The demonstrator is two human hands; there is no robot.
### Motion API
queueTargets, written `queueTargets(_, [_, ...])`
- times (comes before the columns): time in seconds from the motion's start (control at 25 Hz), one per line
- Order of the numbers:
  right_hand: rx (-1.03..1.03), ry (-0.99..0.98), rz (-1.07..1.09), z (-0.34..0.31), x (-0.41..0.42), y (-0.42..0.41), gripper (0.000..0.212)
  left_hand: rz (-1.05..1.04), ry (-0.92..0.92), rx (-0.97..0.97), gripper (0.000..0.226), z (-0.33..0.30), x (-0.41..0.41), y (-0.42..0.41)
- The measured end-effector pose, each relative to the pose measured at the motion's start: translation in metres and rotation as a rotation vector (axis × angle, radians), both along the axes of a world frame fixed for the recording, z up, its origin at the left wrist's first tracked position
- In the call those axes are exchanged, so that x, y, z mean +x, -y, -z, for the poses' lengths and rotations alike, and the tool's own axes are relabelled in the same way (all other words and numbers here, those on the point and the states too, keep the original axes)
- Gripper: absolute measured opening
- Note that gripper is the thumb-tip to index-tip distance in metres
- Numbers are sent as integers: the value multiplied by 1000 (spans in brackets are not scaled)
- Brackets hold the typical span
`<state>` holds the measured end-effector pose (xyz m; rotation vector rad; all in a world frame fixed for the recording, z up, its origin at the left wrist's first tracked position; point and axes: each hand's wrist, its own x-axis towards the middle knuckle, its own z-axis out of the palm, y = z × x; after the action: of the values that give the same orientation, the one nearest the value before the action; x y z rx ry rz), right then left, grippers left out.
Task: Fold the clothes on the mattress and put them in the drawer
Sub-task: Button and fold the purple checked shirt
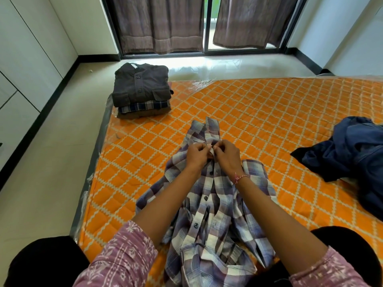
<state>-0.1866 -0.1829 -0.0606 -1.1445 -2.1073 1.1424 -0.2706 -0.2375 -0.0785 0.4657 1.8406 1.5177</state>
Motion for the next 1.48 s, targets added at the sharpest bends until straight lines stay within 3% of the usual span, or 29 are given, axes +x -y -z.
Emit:
queueTargets(0.12, [-291, -118, 71, 1, -5, 1, 25, -66, 245, 49, 30, -1, 8, 0])
queueTargets(0.2, [-446, -136, 38, -3, -5, -3, 35, -32, 240, 48, 32, 4, 4, 1])
queueTargets(0.36, [-500, -15, -105, -21, -1, -23, 23, 106, 55, 57, 30, -1, -11, 5])
queueTargets(0.44, [-672, 9, -147, -24, -1, -35, 22, 199, -53, 46, 24, -5, -16, 6])
queueTargets(0.52, [-834, 17, -179, -23, -2, -41, 25, 300, -245, -4, 16, -5, -24, 5])
queueTargets(0.6, [-858, 44, -172, -19, -4, -45, 28, 352, -505, -116, 9, -3, -30, 3])
queueTargets(0.68, [-838, -14, -83, -12, -9, -47, 31, 282, -623, -199, 1, -4, -30, 1])
queueTargets(0.72, [-765, -53, -46, -7, -10, -47, 31, 227, -581, -211, 4, -3, -26, 2])
queueTargets(0.8, [-423, -29, -21, 7, -8, -42, 23, 204, -470, -235, 10, 4, -15, 8])
queueTargets(0.92, [29, 119, -2, 34, 8, -18, 4, 297, -535, -337, 15, 30, -1, 23])
queueTargets(1.08, [4, 250, -117, 69, 25, 9, 7, 340, -511, -421, 18, 56, 6, 23])
queueTargets(1.24, [50, 333, -51, 88, 22, 9, 10, 326, -555, -611, 9, 65, 13, 17])
queueTargets(1.48, [57, 531, 64, 95, 21, 8, 14, 231, -549, -710, 17, 73, 20, 11])
